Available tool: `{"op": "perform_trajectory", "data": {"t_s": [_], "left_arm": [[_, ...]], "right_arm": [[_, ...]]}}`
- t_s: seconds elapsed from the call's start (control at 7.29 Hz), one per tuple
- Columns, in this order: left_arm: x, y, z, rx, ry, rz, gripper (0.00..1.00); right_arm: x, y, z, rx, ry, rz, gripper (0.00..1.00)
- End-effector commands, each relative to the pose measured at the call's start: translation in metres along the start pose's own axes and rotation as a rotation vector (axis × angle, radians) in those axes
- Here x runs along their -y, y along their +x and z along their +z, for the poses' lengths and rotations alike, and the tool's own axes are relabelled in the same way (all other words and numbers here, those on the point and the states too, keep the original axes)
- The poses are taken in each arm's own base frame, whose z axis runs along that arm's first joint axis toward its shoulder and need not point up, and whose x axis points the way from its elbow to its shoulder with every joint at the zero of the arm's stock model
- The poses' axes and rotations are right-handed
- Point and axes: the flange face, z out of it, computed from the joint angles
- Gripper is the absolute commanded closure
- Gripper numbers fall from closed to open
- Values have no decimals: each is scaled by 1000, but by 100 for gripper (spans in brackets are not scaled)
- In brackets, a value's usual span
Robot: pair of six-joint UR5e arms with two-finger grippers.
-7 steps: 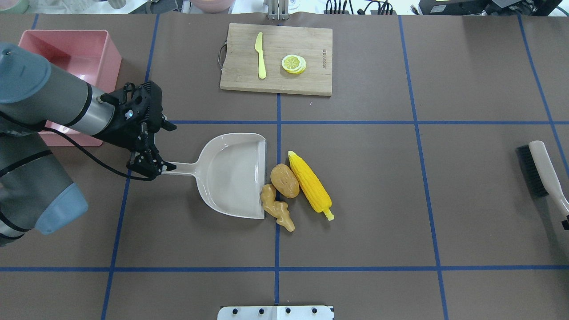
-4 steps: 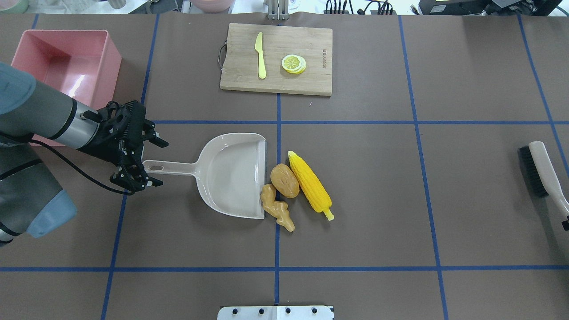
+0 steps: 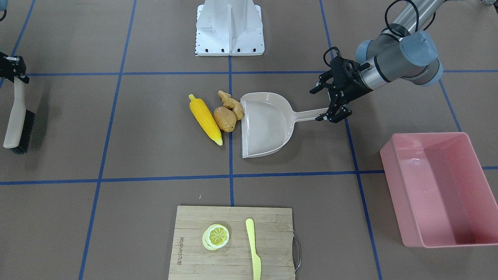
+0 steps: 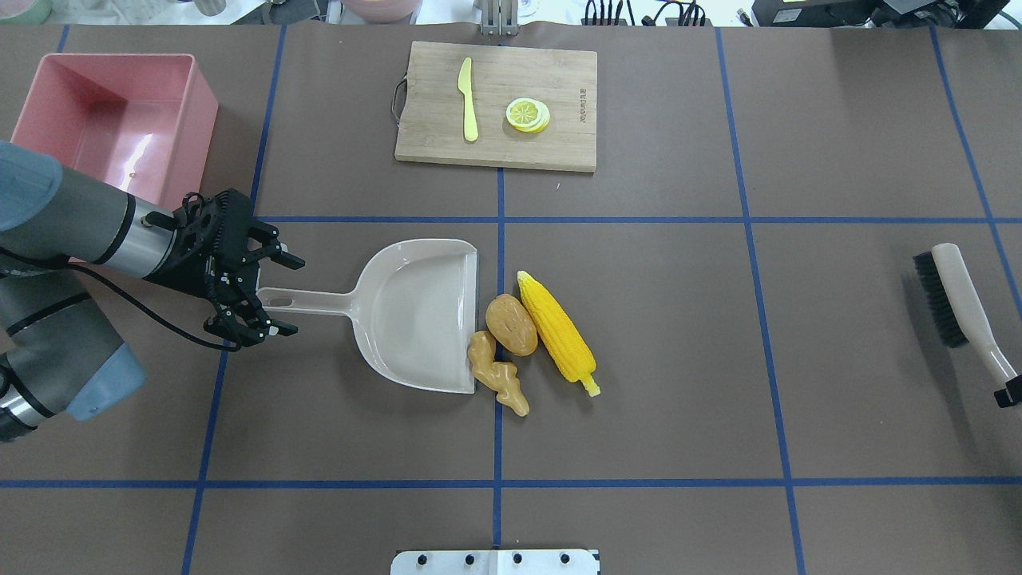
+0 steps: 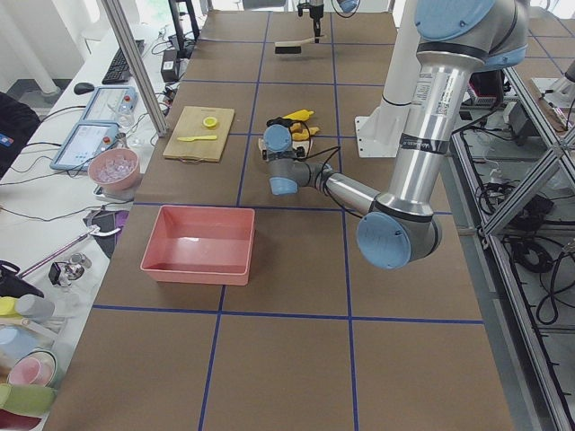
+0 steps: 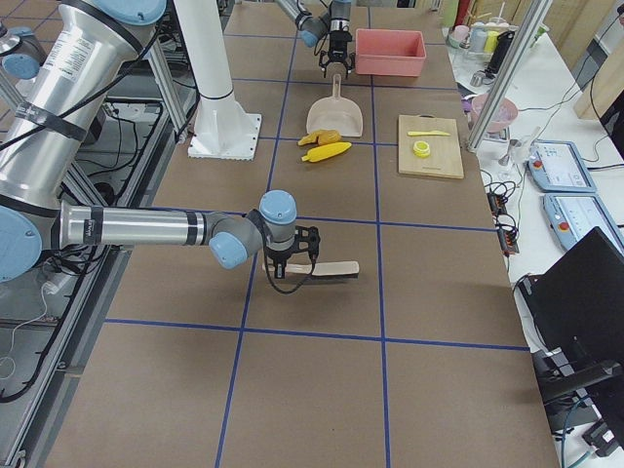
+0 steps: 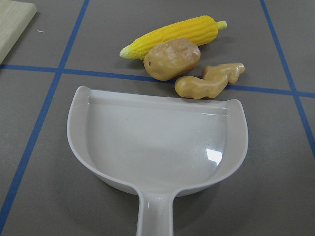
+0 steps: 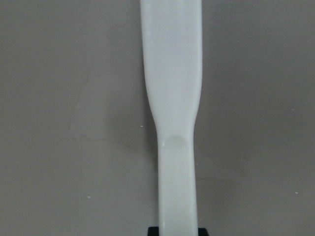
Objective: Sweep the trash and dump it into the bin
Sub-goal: 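Grasp the white-handled brush with the right gripper and bring it toward the produce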
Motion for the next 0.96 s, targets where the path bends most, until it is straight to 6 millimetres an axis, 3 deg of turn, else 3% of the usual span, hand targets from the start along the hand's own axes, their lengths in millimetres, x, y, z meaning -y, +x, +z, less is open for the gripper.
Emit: {"op": "perform_trajectory", "data": {"t_s": [0.0, 0.27, 0.41, 0.69, 0.82], "left_arm": [[3, -1, 20, 26, 45, -16, 2], [0, -3, 44, 36, 68, 6, 2], [1, -1, 44, 33, 71, 9, 2], [-5, -2, 50, 32, 60, 3, 2], [-8, -2, 52, 29, 55, -3, 2]], "right_arm": [[14, -50, -17, 8, -20, 4, 100], [19, -112, -9, 51, -46, 100, 100], [20, -151, -3, 77, -56, 136, 100], [-7, -221, 10, 58, -47, 161, 100], [-21, -251, 6, 35, -58, 171, 100]]}}
